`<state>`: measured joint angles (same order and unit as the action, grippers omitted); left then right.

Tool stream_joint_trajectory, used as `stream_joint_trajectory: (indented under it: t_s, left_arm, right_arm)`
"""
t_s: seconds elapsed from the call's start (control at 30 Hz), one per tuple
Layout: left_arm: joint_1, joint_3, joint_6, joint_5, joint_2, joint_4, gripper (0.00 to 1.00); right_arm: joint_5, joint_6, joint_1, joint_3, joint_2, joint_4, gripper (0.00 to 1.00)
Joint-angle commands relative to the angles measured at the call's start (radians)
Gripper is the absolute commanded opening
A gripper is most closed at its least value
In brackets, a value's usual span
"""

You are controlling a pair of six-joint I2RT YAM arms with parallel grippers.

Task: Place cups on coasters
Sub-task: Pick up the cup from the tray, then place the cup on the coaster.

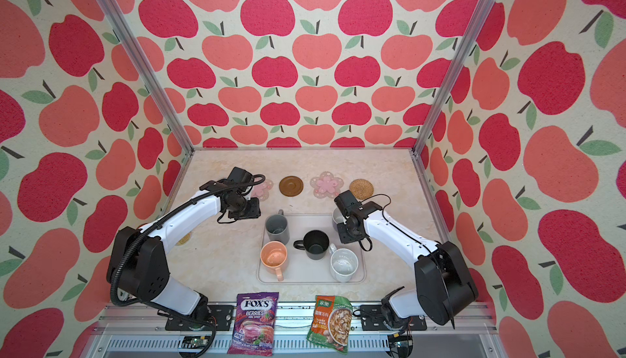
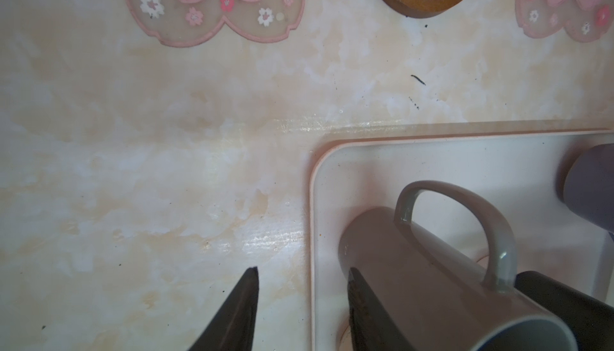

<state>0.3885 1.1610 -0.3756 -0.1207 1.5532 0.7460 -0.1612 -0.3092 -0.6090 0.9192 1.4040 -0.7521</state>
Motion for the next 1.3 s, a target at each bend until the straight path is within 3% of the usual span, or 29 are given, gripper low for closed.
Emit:
stream_joint_trajectory:
  t_s: [0.0,0.43,1.27]
  left_arm:
    - [-0.009,-0.020,-0.005,-0.018,-0.025,-0.020,0.46]
    - [0.008,-0.052,0.045,-0.019,-0.107,-0.039,0.46]
    - [0.006,-0.261,-0.005,0.009,-0.412,-0.026,0.46]
  right_arm:
    - [-0.044,0.020,-0.007,0.050,-0.026,0.049,0.00]
    - [-0.101,0.037,-0.024,0.161,0.033,0.049,0.00]
    - [-0.173,0.101,-0.077,0.560,0.362,-0.024,0.00]
